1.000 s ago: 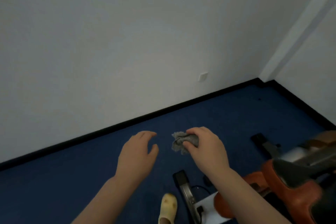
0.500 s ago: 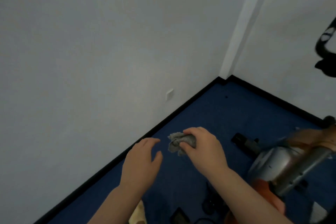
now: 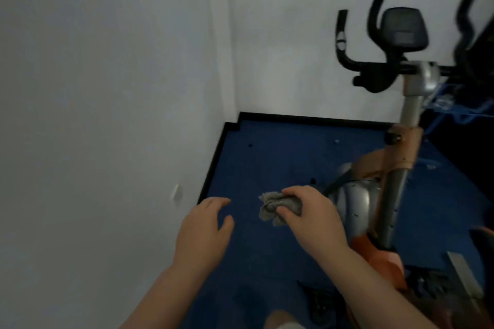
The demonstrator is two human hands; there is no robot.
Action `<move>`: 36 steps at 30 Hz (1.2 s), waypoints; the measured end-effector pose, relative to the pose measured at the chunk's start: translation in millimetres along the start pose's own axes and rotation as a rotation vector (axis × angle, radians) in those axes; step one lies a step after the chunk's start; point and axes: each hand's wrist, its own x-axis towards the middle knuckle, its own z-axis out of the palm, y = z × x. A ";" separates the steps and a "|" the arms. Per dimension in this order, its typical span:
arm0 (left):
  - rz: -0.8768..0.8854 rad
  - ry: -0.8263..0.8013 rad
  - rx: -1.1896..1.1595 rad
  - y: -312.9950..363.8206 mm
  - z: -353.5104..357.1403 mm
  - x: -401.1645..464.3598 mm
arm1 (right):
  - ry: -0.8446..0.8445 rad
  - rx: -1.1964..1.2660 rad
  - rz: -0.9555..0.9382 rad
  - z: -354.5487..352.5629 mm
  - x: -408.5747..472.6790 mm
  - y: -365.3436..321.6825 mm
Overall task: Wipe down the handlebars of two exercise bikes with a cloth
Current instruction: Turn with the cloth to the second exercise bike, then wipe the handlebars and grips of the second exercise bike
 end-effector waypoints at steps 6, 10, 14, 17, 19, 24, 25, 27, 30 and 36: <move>0.167 -0.156 -0.033 18.3 29.6 56.2 | 0.130 0.016 0.228 -20.7 29.8 35.6; 0.219 -0.173 -0.058 31.6 44.6 108.8 | 0.219 0.019 0.274 -36.6 67.9 55.8; 0.267 -0.167 -0.076 66.6 73.4 174.3 | 0.288 0.011 0.298 -64.7 114.9 87.8; 0.325 -0.196 -0.107 111.0 97.6 222.7 | 0.365 0.009 0.327 -97.7 146.3 115.1; 0.374 -0.206 -0.134 141.4 110.1 251.1 | 0.414 0.031 0.342 -120.0 164.1 130.6; 0.390 -0.198 -0.304 185.9 132.3 310.1 | 0.549 0.099 0.333 -164.0 213.0 152.6; 0.384 -0.201 -0.332 191.0 136.9 319.7 | 0.576 0.122 0.311 -170.3 226.0 153.2; 0.363 -0.214 -0.387 202.3 146.8 339.1 | 0.612 0.157 0.255 -179.3 257.2 150.8; 0.296 -0.245 -0.506 221.1 159.8 366.3 | 0.630 0.144 0.189 -180.1 311.0 146.9; 0.327 -0.297 -0.629 249.8 168.3 412.4 | 0.643 -0.022 0.151 -130.0 352.6 144.0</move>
